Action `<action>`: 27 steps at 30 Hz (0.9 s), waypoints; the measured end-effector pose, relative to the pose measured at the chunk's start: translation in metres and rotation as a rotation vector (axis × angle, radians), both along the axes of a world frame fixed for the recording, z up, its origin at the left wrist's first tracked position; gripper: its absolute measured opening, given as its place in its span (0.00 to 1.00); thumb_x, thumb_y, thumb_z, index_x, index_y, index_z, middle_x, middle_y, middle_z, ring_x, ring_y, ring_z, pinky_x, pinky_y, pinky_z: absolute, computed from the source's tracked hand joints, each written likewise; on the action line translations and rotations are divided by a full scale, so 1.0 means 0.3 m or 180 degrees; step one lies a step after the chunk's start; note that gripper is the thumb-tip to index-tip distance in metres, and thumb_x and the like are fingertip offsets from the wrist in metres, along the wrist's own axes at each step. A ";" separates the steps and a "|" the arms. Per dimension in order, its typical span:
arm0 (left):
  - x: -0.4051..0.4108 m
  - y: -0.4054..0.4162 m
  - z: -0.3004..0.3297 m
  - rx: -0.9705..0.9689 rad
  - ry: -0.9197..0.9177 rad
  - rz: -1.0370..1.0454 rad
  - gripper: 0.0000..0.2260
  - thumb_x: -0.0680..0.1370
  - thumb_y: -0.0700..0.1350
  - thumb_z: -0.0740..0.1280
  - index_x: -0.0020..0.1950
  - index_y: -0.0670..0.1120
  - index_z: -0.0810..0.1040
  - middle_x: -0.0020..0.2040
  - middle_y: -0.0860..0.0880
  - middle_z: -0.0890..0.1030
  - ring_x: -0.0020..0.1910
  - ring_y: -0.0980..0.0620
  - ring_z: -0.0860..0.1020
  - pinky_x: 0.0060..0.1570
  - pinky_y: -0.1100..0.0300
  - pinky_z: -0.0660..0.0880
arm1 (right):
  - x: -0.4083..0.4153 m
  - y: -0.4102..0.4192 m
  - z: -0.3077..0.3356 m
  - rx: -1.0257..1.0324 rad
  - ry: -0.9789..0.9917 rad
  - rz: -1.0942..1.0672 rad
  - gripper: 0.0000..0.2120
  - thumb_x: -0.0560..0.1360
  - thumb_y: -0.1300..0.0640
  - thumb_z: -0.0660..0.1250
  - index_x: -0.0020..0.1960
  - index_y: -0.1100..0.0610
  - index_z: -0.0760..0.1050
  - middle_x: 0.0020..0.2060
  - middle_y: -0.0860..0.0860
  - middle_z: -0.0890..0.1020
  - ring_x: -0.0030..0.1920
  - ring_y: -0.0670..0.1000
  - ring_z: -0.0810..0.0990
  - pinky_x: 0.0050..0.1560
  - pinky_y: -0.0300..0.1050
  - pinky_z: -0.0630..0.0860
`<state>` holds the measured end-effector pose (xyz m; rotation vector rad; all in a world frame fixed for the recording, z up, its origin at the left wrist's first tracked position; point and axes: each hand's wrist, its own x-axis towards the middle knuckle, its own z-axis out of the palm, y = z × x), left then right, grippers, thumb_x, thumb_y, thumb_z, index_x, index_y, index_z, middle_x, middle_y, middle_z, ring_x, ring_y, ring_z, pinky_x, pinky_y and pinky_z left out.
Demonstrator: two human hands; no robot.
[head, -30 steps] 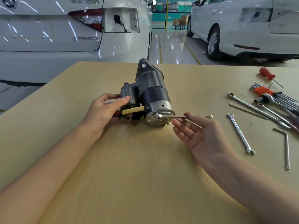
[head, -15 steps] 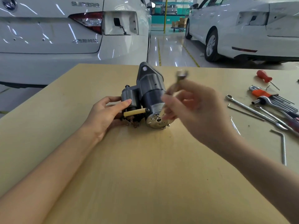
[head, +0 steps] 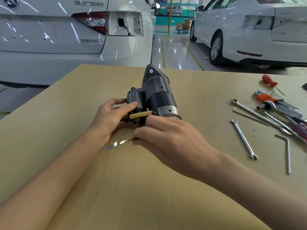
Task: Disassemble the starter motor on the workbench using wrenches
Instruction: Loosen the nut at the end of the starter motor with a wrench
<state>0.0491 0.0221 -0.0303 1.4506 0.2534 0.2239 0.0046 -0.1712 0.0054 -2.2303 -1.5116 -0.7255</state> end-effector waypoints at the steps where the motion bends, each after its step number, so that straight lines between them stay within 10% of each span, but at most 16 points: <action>1: 0.002 0.001 -0.004 0.0019 0.0002 0.0027 0.19 0.66 0.48 0.77 0.54 0.47 0.79 0.36 0.50 0.85 0.32 0.53 0.82 0.28 0.64 0.76 | -0.004 -0.023 -0.017 0.0516 0.0466 0.0066 0.07 0.78 0.57 0.64 0.49 0.58 0.79 0.40 0.49 0.78 0.37 0.47 0.75 0.38 0.42 0.74; 6: 0.017 0.007 -0.011 0.0138 0.0037 0.0029 0.14 0.70 0.46 0.76 0.53 0.47 0.79 0.40 0.49 0.85 0.34 0.52 0.83 0.30 0.61 0.77 | -0.008 -0.086 -0.084 0.3135 0.3691 -0.0255 0.07 0.79 0.61 0.63 0.42 0.57 0.75 0.31 0.52 0.78 0.29 0.54 0.80 0.28 0.44 0.75; 10: 0.020 0.011 -0.014 0.0155 0.0025 0.0004 0.15 0.70 0.46 0.77 0.53 0.47 0.78 0.37 0.51 0.85 0.34 0.53 0.83 0.30 0.61 0.78 | 0.024 -0.094 -0.087 0.4230 0.5105 -0.0317 0.06 0.77 0.64 0.60 0.42 0.61 0.73 0.29 0.57 0.78 0.27 0.55 0.80 0.26 0.41 0.75; 27: 0.013 0.011 -0.014 0.0252 -0.0016 -0.0071 0.33 0.54 0.54 0.79 0.57 0.48 0.77 0.48 0.44 0.85 0.40 0.49 0.84 0.33 0.58 0.79 | 0.038 -0.099 -0.078 0.4994 0.5587 -0.0335 0.11 0.80 0.61 0.59 0.41 0.62 0.73 0.28 0.57 0.80 0.28 0.54 0.83 0.28 0.41 0.78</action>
